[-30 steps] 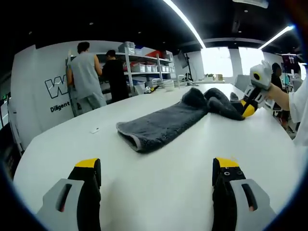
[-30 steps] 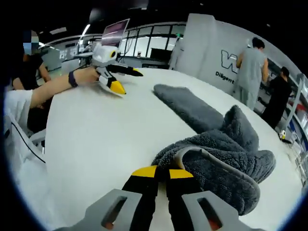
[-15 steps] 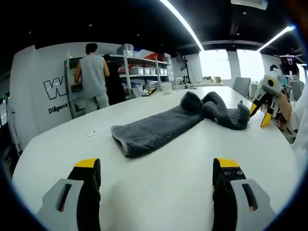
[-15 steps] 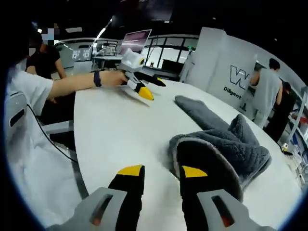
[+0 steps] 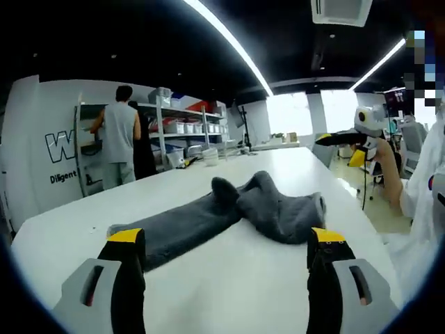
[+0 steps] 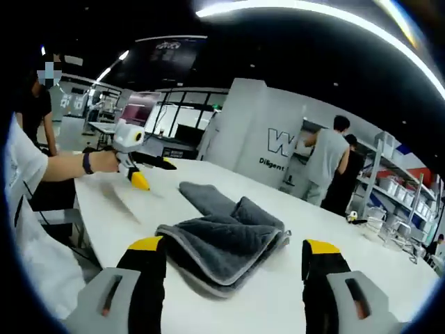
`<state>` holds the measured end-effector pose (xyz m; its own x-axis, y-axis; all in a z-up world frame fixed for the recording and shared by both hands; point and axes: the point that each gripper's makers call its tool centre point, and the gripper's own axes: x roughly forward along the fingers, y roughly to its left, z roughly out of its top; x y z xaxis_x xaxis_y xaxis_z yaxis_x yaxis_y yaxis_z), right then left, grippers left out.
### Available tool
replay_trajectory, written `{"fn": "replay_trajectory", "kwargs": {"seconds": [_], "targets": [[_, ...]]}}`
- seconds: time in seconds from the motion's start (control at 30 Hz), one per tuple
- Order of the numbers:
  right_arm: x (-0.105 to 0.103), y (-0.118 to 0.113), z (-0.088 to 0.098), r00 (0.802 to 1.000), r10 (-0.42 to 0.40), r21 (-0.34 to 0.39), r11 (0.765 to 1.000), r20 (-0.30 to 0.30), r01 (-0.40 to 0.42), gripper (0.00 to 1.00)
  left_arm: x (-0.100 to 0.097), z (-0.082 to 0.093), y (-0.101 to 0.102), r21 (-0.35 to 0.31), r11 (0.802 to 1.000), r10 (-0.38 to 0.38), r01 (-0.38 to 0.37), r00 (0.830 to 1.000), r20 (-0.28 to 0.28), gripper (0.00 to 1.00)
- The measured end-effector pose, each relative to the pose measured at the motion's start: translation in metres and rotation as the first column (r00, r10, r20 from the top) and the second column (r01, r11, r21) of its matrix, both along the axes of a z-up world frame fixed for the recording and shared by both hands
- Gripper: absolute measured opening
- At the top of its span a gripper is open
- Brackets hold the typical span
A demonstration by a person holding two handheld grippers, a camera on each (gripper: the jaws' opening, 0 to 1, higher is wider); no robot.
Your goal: Open the folded towel by lifting each exposed corner and separating the folded layers until the towel lies flat within the target outline without major curled edges
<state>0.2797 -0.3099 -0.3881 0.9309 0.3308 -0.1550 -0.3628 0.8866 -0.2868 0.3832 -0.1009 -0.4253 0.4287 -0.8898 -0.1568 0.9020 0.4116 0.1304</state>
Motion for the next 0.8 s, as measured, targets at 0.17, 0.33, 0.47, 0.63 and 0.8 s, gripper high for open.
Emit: {"fn": "replay_trajectory", "kwargs": {"seconds": [0.17,0.33,0.47,0.63,0.8], "targets": [[0.022,-0.005,-0.008,0.998,-0.011,0.013,1.000,-0.057,0.012,0.98,-0.038,-0.004,-0.061,0.058,0.994,-0.097,0.096,0.995,0.015,0.92],[0.019,0.002,-0.016,0.994,0.068,0.025,0.998,-0.088,-0.066,0.99,-0.059,-0.010,-0.107,0.159,0.977,-0.148,0.143,0.989,0.022,0.87],[0.016,-0.005,-0.021,0.993,0.084,0.059,0.995,-0.077,-0.080,0.99,-0.076,-0.016,-0.141,0.236,0.956,-0.195,0.177,0.979,0.055,0.77],[0.009,-0.016,-0.042,0.991,0.091,0.017,0.996,-0.098,-0.090,0.99,-0.087,-0.031,-0.172,0.321,0.926,-0.221,0.199,0.975,0.031,0.65],[0.003,-0.015,-0.037,0.983,0.172,-0.019,0.985,-0.072,-0.174,0.99,-0.078,-0.035,-0.185,0.334,0.923,-0.202,0.189,0.979,0.006,0.58]]}}
